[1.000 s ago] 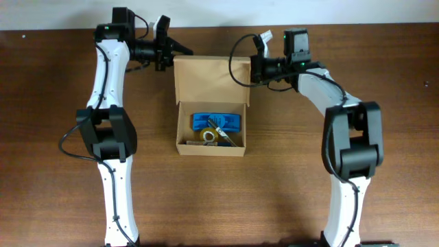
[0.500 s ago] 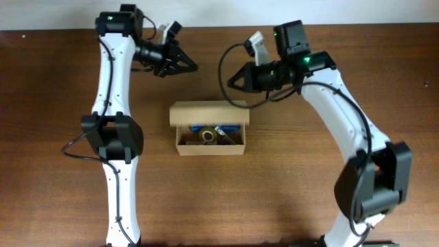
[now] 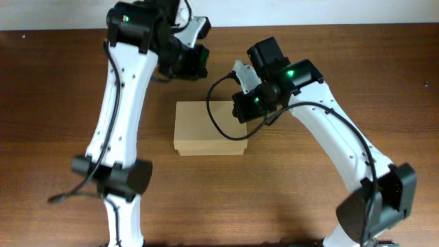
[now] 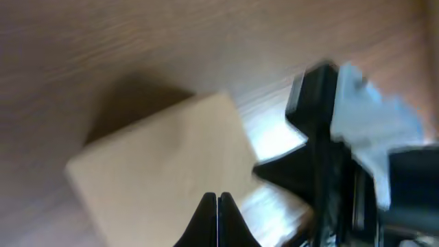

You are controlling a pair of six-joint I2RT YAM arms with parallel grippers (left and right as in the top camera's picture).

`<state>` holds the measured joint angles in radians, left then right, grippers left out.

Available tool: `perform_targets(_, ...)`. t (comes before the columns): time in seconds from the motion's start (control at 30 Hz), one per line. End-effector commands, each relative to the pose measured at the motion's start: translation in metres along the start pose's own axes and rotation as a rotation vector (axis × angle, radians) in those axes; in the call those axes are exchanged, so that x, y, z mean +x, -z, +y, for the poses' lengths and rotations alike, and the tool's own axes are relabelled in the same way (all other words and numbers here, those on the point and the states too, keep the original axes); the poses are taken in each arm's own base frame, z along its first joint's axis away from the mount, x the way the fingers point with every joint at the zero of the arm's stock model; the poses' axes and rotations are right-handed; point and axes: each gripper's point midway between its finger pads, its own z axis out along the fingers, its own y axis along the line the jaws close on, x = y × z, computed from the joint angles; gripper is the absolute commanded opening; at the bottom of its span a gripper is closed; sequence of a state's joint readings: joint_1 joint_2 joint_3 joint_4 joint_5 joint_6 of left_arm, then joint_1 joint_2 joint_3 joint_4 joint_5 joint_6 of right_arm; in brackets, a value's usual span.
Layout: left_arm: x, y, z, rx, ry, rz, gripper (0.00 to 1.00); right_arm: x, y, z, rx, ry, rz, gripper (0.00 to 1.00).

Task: Pack container
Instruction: 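Fold the box lid forward with both grippers to close it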

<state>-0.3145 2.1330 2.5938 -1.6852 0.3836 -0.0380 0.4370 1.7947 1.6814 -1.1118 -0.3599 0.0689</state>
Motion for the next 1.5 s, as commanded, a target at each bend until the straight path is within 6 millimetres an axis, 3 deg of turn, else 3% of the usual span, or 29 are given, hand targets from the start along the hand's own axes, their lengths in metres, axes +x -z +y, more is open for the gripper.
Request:
perform_targets(0.0,0.026,0.005,0.025,-0.203,0.043,0.051,0.02,0.000,0.036,-0.003,0.124,0.065,-0.072,0.04)
perform_targets(0.13,0.068,-0.003,0.034,-0.254,0.088,0.170,0.01,0.011,0.043,-0.004,0.150,0.077,-0.045,0.04)
perform_targets(0.3,0.113,-0.029,0.047,-0.266,0.138,0.338,0.02,0.019,0.037,-0.007,0.155,0.086,-0.002,0.04)
perform_targets(0.47,0.129,-0.062,0.060,-0.266,0.157,0.393,0.02,0.030,0.017,-0.013,0.151,0.078,0.034,0.04)
perform_targets(0.73,0.162,-0.107,0.080,-0.269,0.179,0.464,0.01,0.067,-0.030,-0.021,0.110,0.061,0.129,0.04)
perform_targets(0.9,0.172,-0.120,0.086,-0.270,0.183,0.479,0.02,0.080,-0.042,-0.024,0.097,0.052,0.158,0.04)
perform_targets(1.33,0.170,-0.123,0.087,-0.269,0.179,0.464,0.01,0.075,-0.043,-0.016,0.050,0.069,0.135,0.04)
perform_targets(1.47,0.169,-0.123,0.087,-0.269,0.182,0.462,0.02,0.073,-0.053,-0.019,0.049,0.075,0.115,0.04)
